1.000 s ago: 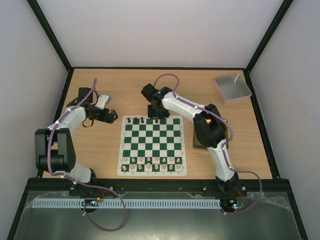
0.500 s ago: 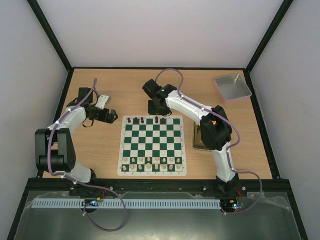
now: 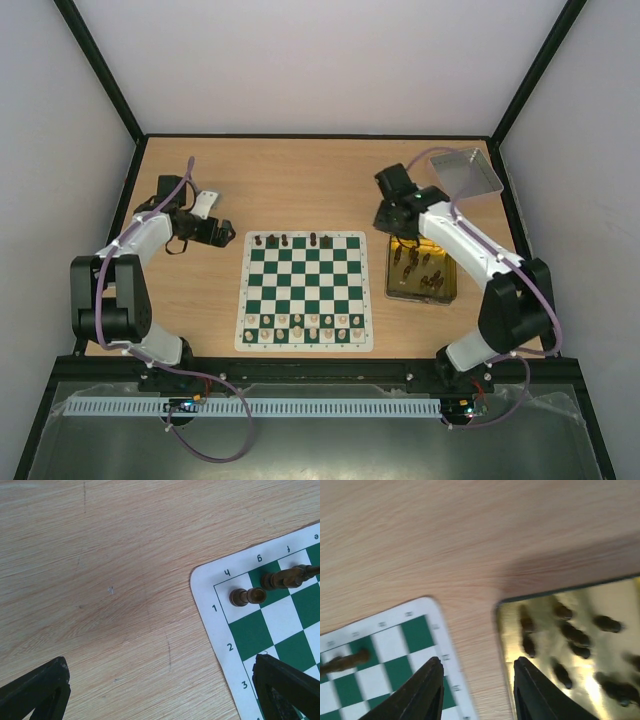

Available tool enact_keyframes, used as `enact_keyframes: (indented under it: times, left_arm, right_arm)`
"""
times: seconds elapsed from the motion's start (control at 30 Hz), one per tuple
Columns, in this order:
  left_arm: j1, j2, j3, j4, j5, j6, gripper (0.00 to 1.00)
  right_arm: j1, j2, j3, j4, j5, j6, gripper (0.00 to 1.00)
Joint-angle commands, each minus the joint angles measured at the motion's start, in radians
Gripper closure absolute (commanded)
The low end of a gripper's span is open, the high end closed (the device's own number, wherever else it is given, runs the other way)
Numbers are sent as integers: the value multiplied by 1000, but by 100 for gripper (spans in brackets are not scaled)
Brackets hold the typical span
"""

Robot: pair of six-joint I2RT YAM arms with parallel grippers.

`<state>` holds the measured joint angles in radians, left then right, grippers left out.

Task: Set up the chess pieces on the board
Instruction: Pick up the chess piece from the storage box.

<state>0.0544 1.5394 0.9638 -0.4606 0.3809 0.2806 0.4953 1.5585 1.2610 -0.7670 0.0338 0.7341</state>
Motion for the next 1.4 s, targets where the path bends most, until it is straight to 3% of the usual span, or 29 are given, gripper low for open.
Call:
enact_keyframes:
  times: [0.0, 0.4, 1.37]
  left_arm:
    - [-6, 20, 4, 0, 1, 3, 1]
    - [-10, 29, 7, -2, -14, 0, 1]
    - [-10, 28, 13, -3, -16, -3, 1]
  right_arm:
    - [-76, -78, -117, -4, 46, 7, 63]
    - [-268, -127, -258, 53, -43, -7, 70]
    - [-336, -45, -337, 155, -164, -1, 81]
